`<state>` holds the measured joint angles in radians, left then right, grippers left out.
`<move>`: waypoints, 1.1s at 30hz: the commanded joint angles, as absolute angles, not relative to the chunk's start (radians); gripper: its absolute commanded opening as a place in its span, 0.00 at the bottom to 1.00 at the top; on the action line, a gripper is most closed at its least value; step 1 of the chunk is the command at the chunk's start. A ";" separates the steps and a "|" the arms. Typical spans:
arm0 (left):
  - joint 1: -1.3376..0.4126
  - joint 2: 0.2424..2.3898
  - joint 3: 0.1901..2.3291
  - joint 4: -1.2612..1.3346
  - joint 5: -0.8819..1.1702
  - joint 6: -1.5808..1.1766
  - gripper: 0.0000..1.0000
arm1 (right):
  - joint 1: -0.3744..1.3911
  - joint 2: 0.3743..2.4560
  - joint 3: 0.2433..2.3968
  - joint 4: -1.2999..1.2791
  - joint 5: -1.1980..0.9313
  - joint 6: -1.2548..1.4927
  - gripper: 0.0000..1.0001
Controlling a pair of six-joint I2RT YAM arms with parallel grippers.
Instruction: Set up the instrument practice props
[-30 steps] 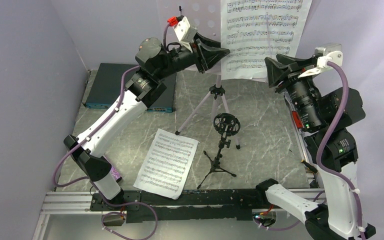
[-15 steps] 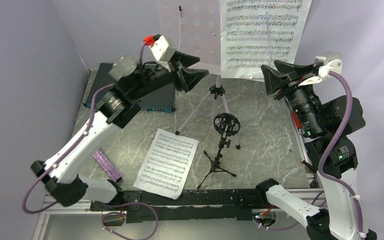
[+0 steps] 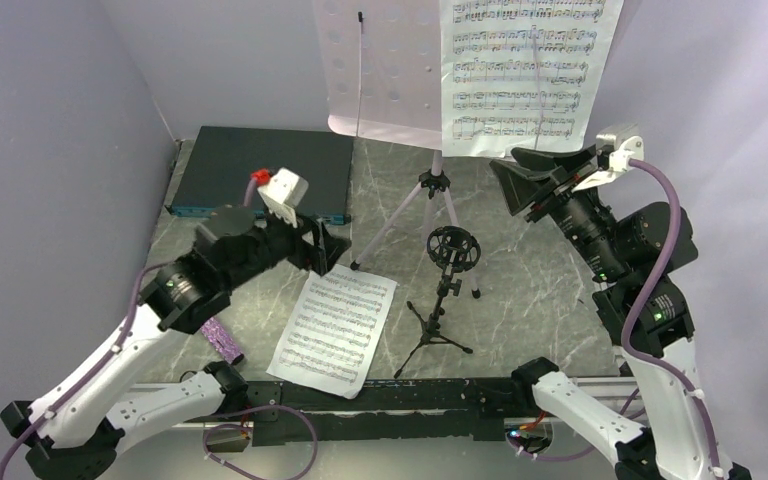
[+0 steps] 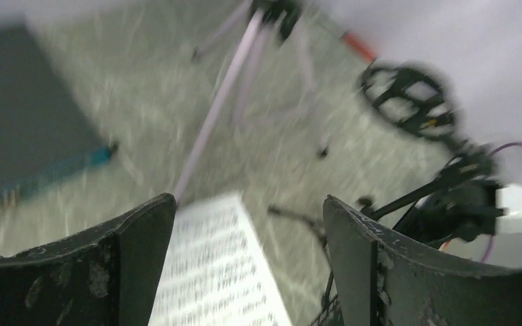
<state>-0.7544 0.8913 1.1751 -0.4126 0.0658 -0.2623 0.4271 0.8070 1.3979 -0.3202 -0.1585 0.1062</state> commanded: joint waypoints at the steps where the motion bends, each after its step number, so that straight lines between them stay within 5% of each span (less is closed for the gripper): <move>1: -0.756 0.891 1.037 -0.656 -0.136 -0.448 0.86 | 0.431 0.794 1.373 -0.251 -0.203 0.148 0.47; 9: -0.719 1.072 0.895 -0.657 -0.173 -0.504 0.93 | 0.432 0.803 1.322 -0.197 -0.249 0.202 0.47; 20: -0.312 1.295 0.803 -0.455 0.258 -0.454 0.94 | 0.431 0.826 1.312 -0.200 -0.253 0.210 0.47; 33: -0.243 1.436 0.797 -0.388 0.417 -0.445 0.89 | 0.431 0.847 1.294 -0.177 -0.242 0.203 0.47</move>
